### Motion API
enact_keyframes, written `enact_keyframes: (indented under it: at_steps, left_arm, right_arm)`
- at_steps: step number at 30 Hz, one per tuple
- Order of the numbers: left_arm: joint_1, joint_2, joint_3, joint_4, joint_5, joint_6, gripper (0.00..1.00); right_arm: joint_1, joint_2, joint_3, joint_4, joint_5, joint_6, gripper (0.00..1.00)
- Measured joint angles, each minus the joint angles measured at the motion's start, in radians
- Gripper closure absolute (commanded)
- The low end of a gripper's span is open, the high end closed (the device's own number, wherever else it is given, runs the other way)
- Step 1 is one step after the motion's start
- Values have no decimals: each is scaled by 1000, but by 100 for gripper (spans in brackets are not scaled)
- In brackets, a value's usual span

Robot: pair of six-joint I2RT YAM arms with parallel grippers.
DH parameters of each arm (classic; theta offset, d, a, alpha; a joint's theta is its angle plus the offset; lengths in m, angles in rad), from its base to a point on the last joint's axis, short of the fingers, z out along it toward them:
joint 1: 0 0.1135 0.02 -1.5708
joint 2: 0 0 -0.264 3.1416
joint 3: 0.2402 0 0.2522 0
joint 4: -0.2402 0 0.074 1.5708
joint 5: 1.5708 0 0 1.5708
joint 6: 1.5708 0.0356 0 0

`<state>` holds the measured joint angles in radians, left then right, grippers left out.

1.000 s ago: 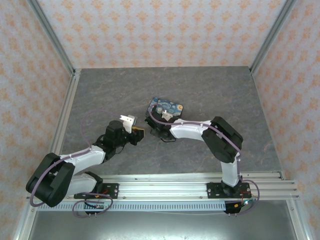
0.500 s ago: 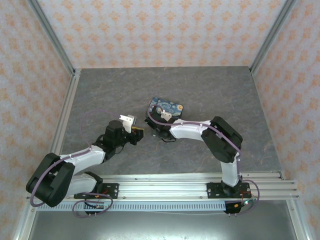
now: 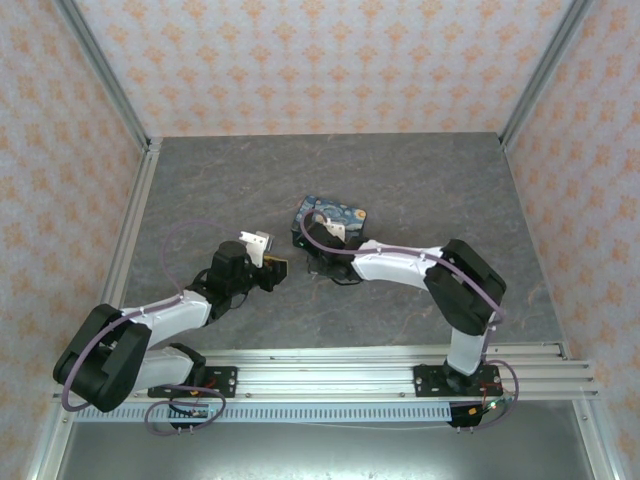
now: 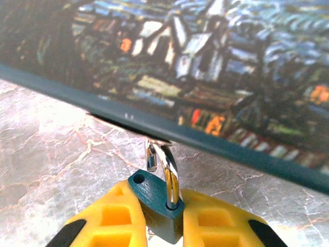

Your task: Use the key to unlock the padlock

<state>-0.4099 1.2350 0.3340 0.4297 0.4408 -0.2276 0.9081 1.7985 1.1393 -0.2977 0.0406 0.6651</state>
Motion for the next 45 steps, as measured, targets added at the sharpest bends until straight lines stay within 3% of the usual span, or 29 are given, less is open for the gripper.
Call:
enact_keyframes:
  at_steps: [16, 32, 35, 45]
  left_arm:
    - [0, 77, 33, 5, 0, -31, 70]
    - [0, 80, 33, 10, 0, -64, 71]
    - [0, 84, 33, 37, 12, -80, 72]
    - [-36, 137, 37, 109, 31, -116, 72]
  right_arm:
    - [-8, -27, 34, -212, 9, -314, 100]
    - [-67, -27, 37, -332, 66, -180, 100]
    - [-68, -34, 19, -296, 5, -211, 100]
    - [-120, -84, -150, 14, -406, -218, 100]
